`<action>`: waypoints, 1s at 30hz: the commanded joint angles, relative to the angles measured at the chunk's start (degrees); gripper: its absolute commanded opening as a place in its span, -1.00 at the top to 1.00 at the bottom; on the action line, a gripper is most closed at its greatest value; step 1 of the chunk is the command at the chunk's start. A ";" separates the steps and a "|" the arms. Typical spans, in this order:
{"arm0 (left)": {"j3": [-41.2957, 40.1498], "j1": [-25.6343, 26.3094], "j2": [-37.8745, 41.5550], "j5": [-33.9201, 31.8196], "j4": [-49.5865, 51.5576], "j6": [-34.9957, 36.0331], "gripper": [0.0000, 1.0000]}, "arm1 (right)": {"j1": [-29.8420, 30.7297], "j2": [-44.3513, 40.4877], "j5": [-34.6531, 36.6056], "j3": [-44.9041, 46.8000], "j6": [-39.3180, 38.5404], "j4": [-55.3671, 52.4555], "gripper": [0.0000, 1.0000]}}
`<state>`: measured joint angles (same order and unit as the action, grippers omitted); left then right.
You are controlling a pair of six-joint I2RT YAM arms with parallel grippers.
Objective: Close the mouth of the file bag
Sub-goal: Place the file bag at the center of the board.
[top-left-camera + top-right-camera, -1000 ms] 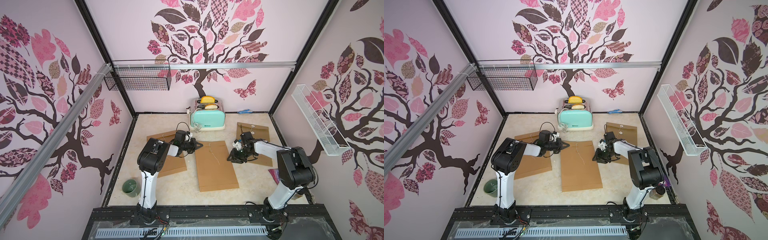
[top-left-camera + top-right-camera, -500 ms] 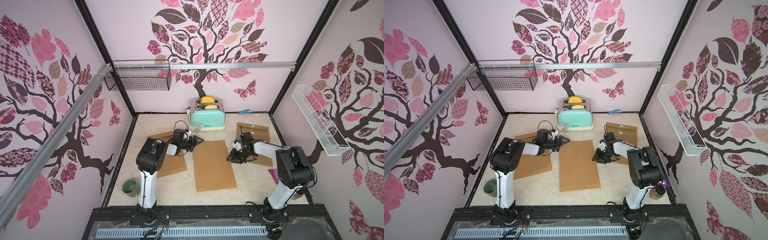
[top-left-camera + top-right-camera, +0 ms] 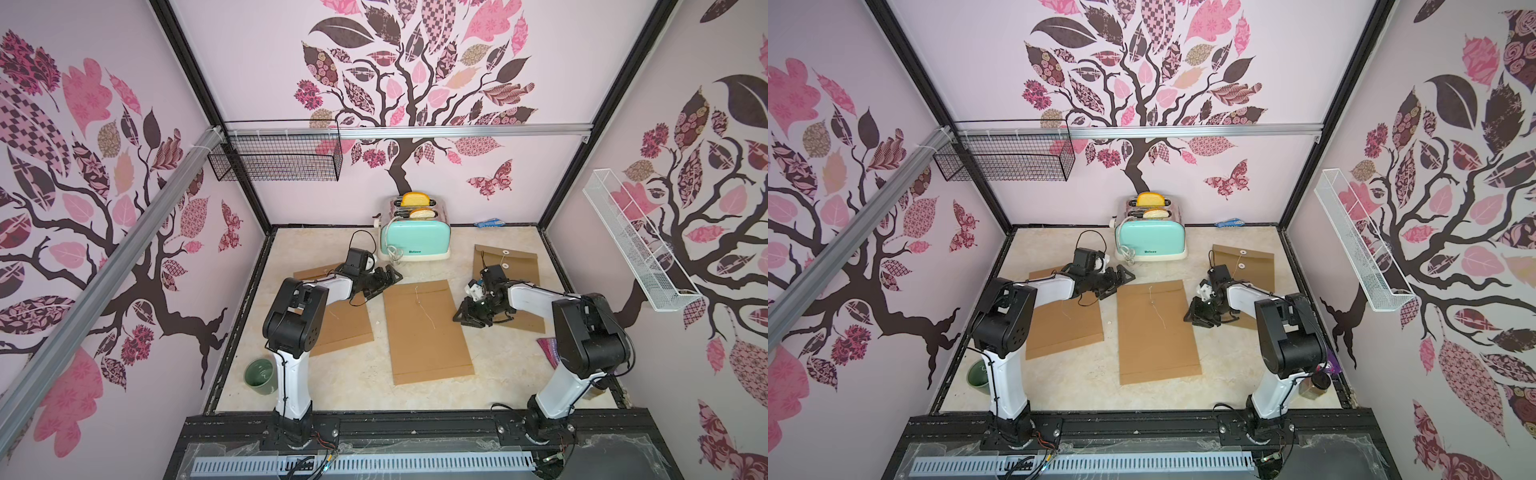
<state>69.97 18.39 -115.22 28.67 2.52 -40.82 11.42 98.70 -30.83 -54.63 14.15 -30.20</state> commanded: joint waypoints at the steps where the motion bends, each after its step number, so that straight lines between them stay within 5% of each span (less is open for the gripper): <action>1: 2.60 -0.33 -0.10 -5.42 11.19 4.98 -0.97 | 0.01 -2.30 -0.32 -1.04 0.53 -0.04 0.25; 10: 1.93 -1.49 12.47 -10.39 15.12 7.38 -0.97 | 1.96 -11.04 -0.07 -3.63 2.53 -1.79 0.26; 15: -2.25 -11.16 18.92 -7.75 12.79 5.37 -0.93 | 10.91 -12.08 2.23 -9.84 5.54 -1.55 0.25; 23: -7.88 -24.83 23.94 -14.97 14.61 4.90 -0.95 | 23.33 -0.59 4.01 -19.79 10.10 3.94 0.16; 30: -7.89 -29.96 21.27 -21.56 15.10 7.14 -0.90 | 31.29 11.90 4.70 -28.44 11.39 6.77 0.16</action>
<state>62.24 -11.09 -93.21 11.79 17.61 -35.46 40.58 108.05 -27.33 -79.00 24.71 -24.51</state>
